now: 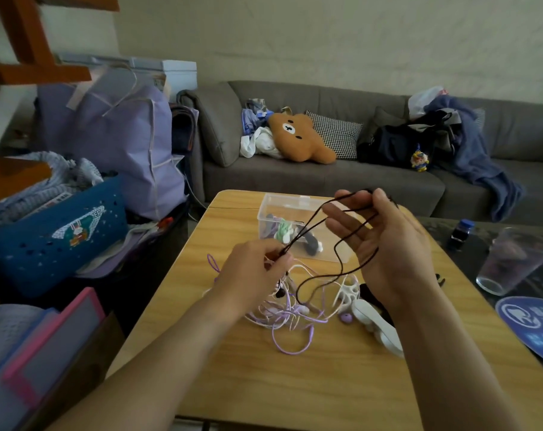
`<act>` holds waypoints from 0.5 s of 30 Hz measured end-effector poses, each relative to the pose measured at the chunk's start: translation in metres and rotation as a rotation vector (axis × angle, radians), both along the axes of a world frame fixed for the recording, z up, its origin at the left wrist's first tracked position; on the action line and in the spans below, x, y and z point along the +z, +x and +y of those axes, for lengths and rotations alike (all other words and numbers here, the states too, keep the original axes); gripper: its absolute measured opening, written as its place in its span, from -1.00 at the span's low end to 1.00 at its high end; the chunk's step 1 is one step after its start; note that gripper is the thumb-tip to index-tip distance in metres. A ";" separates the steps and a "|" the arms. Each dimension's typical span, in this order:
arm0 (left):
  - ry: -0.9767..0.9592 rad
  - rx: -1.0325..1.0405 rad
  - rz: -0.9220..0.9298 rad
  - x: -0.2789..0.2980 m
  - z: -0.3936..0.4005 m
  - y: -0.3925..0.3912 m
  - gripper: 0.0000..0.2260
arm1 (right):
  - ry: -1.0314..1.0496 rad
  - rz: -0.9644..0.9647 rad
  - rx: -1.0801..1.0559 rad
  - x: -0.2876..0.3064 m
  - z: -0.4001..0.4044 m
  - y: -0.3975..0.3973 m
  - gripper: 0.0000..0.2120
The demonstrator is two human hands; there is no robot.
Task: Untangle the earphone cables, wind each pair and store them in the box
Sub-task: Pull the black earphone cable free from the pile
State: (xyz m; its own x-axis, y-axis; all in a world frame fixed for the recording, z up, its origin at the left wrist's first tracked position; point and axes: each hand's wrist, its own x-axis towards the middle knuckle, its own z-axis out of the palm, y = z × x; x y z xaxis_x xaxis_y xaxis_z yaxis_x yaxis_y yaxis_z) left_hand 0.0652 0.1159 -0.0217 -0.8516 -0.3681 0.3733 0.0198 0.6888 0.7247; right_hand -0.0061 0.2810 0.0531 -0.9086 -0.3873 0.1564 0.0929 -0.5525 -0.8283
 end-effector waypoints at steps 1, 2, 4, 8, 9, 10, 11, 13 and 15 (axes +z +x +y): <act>0.001 0.005 -0.010 -0.001 -0.003 0.000 -0.86 | -0.021 -0.006 -0.036 0.001 0.002 -0.001 -0.72; 0.003 0.002 -0.030 -0.001 -0.003 0.001 -0.88 | -0.036 -0.007 -0.073 0.001 0.004 -0.002 -0.72; 0.028 -0.005 -0.049 -0.002 -0.005 0.001 -0.93 | -0.062 -0.003 -0.142 0.002 0.005 -0.003 -0.72; 0.125 -0.005 -0.033 -0.001 -0.005 0.000 -0.91 | 0.080 0.084 -0.213 -0.001 0.002 -0.004 -0.70; 0.146 -0.013 -0.025 -0.001 -0.006 0.000 -0.92 | 0.185 0.134 -0.199 -0.004 0.002 -0.005 -0.72; 0.152 -0.033 -0.013 0.000 -0.006 0.000 -0.92 | 0.326 0.195 -0.175 -0.007 0.000 -0.004 -0.72; 0.148 -0.065 -0.008 0.000 -0.006 0.001 -0.91 | 0.512 0.283 -0.159 -0.011 -0.001 -0.004 -0.72; 0.105 -0.127 -0.009 0.001 -0.005 0.003 -0.86 | 0.925 0.523 -0.120 -0.018 -0.002 -0.005 -0.64; 0.079 -0.123 -0.006 0.003 -0.005 0.004 -0.83 | 1.234 0.638 0.085 -0.024 -0.003 -0.006 -0.59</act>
